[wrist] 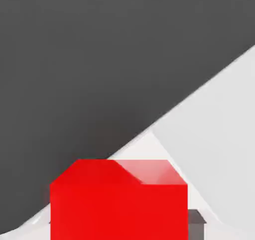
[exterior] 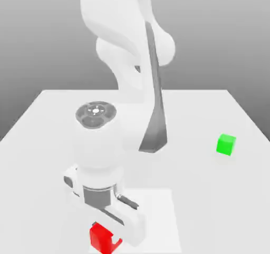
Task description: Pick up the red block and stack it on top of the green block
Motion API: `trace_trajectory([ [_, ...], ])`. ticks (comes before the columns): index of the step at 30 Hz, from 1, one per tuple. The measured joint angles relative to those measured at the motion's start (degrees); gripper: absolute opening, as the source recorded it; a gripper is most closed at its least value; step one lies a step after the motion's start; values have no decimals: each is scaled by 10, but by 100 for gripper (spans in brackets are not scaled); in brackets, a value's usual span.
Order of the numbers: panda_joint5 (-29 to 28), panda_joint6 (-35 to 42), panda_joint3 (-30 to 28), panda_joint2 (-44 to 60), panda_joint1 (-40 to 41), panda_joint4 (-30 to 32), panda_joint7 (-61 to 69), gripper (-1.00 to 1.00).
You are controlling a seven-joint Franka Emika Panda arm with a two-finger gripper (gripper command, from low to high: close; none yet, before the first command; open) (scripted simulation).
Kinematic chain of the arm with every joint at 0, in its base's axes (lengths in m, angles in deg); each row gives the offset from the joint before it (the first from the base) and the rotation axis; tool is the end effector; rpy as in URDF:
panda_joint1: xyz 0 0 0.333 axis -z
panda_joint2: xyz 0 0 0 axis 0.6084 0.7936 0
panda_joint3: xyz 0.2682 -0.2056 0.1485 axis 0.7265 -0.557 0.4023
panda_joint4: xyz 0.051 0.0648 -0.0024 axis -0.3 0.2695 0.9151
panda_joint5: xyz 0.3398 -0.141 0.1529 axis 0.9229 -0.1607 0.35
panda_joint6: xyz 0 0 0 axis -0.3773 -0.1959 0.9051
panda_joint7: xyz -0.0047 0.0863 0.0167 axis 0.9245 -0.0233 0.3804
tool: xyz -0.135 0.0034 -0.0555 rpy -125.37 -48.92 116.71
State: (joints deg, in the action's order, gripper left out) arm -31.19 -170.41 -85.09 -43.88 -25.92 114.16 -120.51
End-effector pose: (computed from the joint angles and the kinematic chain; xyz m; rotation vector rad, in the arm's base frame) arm 0.4975 -0.0694 0.1510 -2.3568 2.0753 -0.0026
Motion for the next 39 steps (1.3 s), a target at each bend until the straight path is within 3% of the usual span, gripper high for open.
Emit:
trace_trajectory([
  [6,19,78,16,-94,5,16,15,-100],
  [10,62,99,89,-156,-44,51,63,-100],
  [15,140,119,175,-239,-219,107,147,-100],
  [28,264,118,322,-394,-513,260,310,-100],
  [31,264,99,344,-393,-540,278,319,-100],
  [39,206,24,375,-323,-504,280,282,-100],
])
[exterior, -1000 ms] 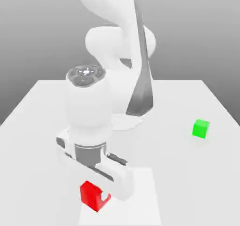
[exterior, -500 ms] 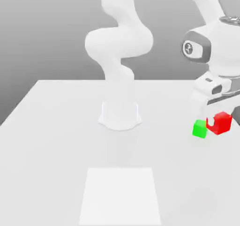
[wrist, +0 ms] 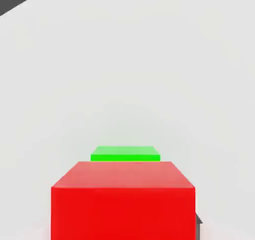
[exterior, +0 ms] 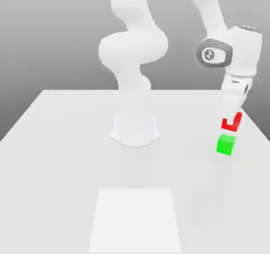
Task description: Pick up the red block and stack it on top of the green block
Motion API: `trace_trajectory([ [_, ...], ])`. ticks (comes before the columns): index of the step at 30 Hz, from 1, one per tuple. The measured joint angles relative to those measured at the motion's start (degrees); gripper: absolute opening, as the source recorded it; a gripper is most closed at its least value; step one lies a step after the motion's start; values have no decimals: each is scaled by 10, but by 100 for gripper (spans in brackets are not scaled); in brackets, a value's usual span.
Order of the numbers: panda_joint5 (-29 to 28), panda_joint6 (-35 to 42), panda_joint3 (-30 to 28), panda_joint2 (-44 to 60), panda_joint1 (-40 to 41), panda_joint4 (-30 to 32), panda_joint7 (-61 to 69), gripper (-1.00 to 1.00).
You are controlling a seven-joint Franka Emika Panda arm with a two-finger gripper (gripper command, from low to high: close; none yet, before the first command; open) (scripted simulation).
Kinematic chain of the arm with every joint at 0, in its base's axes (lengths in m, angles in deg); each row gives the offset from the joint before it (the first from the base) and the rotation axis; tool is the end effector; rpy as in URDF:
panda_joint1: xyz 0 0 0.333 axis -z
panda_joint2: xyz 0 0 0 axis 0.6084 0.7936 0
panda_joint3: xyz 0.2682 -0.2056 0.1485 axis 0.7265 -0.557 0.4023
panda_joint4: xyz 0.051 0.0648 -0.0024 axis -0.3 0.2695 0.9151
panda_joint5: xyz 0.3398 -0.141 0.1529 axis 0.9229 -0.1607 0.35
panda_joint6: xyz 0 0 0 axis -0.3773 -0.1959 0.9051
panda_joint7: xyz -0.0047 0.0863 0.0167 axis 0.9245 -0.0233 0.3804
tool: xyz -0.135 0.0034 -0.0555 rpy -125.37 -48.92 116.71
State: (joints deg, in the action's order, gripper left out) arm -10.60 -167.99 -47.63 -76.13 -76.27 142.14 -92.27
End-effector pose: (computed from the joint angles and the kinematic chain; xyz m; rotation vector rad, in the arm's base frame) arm 0.0840 0.3177 0.2250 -3.1172 -0.3753 -0.0218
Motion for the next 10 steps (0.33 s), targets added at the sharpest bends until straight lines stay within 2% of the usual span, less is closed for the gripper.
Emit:
trace_trajectory([
  [5,-74,-48,17,53,37,1,-51,-100],
  [9,-185,-83,9,100,64,2,-128,-100],
  [10,-212,-89,1,109,65,1,-147,100],
])
